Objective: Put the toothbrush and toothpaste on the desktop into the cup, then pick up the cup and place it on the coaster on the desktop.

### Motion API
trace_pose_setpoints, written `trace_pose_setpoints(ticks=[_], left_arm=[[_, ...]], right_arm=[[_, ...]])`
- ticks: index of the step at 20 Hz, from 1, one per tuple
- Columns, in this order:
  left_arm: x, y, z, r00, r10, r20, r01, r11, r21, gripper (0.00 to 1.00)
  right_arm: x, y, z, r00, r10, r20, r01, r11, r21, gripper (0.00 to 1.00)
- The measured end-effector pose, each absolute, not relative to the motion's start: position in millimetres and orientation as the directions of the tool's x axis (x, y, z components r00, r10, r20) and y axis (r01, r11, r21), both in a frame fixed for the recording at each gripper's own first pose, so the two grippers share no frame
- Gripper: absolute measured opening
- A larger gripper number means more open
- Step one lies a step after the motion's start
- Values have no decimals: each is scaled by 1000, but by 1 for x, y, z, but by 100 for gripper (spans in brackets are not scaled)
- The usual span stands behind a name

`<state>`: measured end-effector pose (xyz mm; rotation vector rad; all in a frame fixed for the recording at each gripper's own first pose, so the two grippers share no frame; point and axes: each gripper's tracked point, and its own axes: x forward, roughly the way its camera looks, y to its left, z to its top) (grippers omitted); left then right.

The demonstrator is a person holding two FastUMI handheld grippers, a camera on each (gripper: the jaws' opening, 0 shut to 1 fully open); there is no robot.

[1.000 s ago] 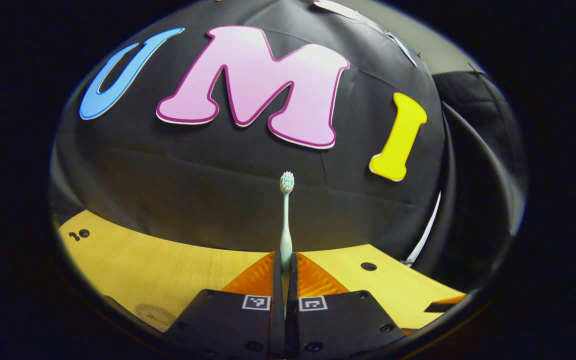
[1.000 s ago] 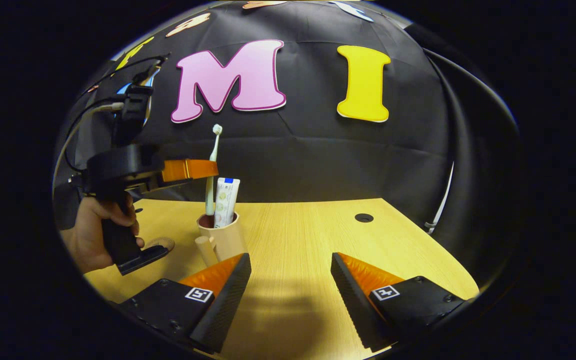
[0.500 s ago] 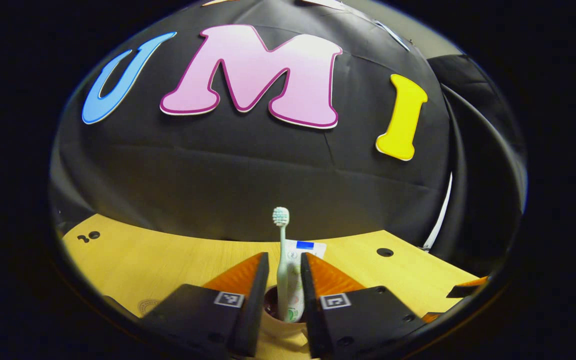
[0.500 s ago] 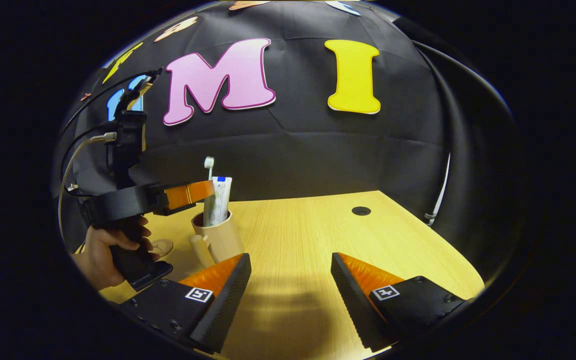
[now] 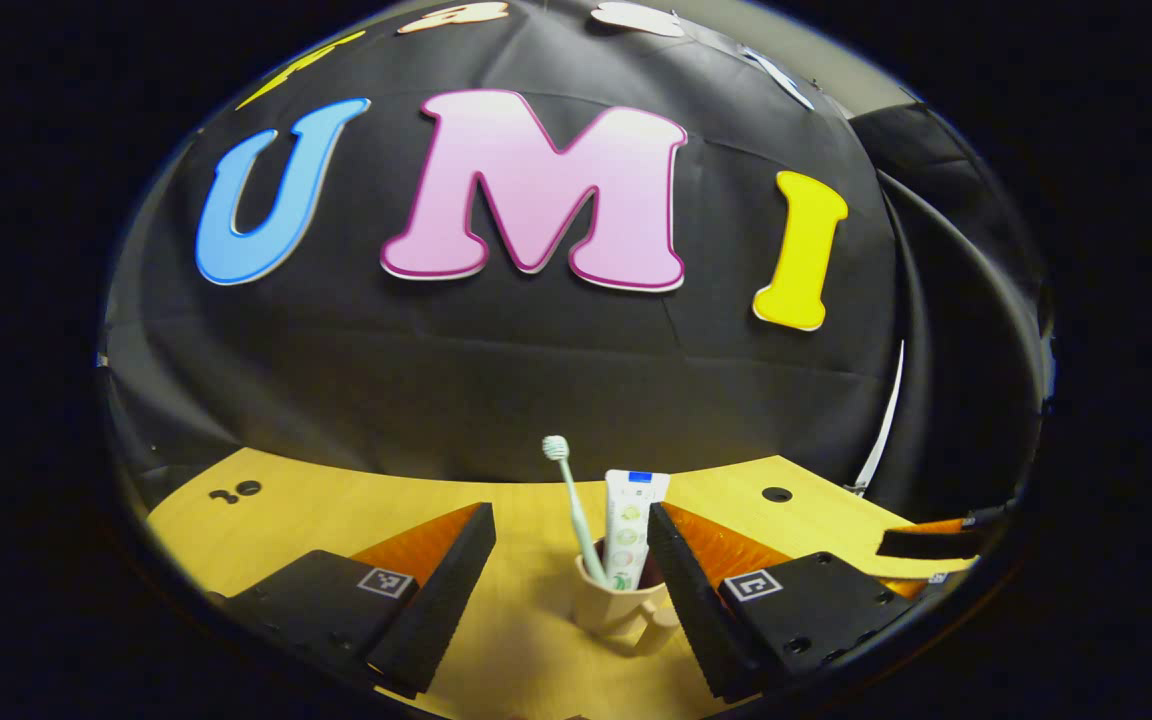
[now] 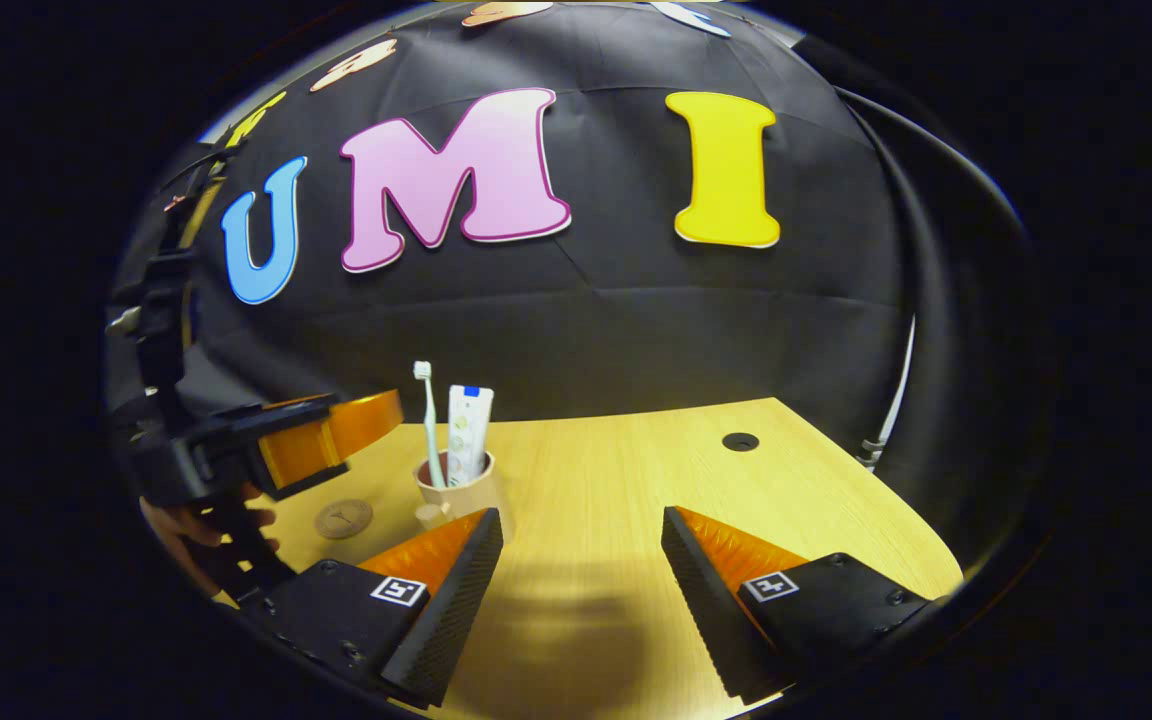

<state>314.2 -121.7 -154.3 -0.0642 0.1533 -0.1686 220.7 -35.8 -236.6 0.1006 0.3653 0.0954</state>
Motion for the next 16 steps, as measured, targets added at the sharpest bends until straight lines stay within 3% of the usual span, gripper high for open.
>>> trace_pose_setpoints(ticks=[6, 16], left_arm=[[258, -53, -128, 980, -98, -172, 88, 994, -63, 97], [154, 19, -101, 974, -12, -225, -16, 992, -124, 97]], right_arm=[[249, 6, -207, 886, 165, -434, -118, 984, 132, 99], [254, 56, -232, 692, 223, -686, -250, 966, 61, 99]])
